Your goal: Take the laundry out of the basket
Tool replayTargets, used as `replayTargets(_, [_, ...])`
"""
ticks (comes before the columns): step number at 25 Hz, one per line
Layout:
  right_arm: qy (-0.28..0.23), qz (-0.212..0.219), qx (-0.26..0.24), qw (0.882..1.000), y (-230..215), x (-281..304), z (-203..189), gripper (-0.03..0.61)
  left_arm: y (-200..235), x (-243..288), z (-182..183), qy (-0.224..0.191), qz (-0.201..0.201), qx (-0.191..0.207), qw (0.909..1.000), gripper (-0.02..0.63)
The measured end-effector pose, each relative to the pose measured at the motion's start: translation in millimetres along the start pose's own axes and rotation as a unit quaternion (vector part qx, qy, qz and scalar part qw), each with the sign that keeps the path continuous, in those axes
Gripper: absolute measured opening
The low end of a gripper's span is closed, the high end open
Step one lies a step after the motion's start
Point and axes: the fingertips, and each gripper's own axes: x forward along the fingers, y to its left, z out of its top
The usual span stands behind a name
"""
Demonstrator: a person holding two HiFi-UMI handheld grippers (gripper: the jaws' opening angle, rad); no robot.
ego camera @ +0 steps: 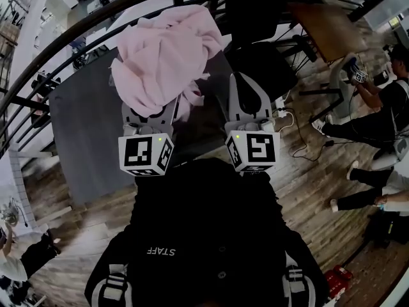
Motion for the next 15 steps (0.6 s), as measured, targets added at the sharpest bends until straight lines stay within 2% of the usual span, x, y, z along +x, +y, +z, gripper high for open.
replayTargets(15, [0.002,-0.005,-0.006,1.0,-0.3,-2.2,0.7,0.014,1.1,0.0,0.5,-0.001,0.004,-0.005,1.0,0.305])
